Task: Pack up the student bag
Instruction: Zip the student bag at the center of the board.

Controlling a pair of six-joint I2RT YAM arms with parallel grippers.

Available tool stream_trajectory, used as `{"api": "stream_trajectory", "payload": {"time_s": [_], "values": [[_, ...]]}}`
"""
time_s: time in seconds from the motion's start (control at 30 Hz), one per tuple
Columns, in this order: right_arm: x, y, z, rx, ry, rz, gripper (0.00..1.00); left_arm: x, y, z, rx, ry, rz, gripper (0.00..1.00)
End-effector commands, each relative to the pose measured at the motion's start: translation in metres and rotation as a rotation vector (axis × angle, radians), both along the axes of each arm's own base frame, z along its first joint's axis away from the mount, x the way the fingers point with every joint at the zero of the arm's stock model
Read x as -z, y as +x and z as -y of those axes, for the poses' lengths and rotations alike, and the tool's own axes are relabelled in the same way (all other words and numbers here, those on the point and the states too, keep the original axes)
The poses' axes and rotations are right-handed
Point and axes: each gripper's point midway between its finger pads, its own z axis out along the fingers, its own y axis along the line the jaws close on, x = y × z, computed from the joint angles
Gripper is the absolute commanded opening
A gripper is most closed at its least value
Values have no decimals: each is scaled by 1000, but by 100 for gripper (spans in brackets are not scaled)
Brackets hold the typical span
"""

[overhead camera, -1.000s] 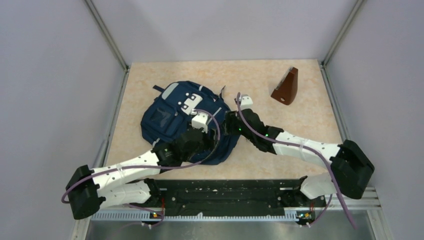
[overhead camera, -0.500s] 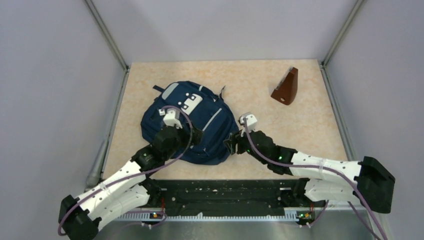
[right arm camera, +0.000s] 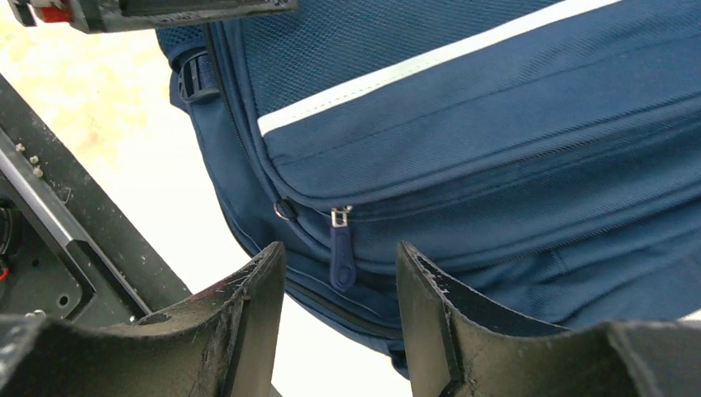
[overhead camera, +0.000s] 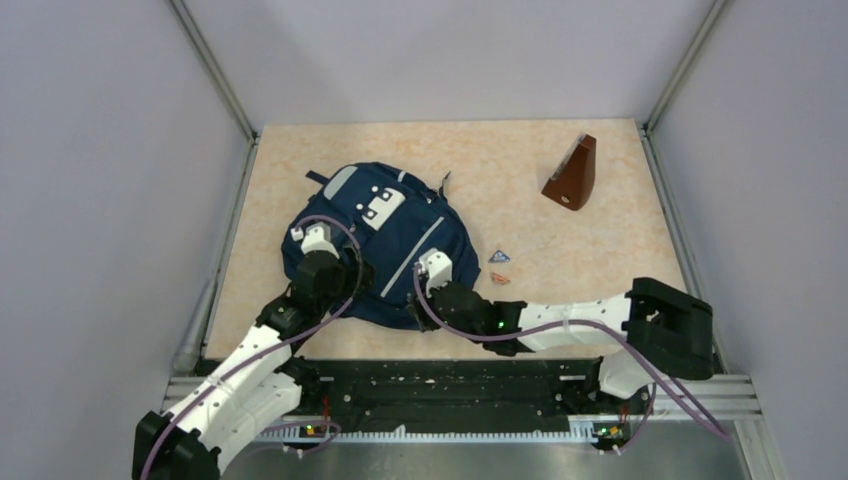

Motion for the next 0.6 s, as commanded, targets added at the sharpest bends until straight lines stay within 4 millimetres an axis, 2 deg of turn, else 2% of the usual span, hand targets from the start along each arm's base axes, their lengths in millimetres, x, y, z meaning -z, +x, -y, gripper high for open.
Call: {"api": "stream_trajectory", "payload": {"time_s": [0.0, 0.33, 0.4, 0.57], "values": [[-14, 4, -22, 36, 33, 23, 49, 4, 4, -4, -11, -31, 15, 72], [17, 14, -24, 101, -98, -3, 42, 15, 9, -13, -38, -41, 17, 60], [22, 15, -23, 116, -111, -9, 39, 16, 11, -13, -39, -46, 21, 51], [26, 18, -21, 146, -123, -13, 24, 21, 16, -12, -34, -49, 9, 49]]}}
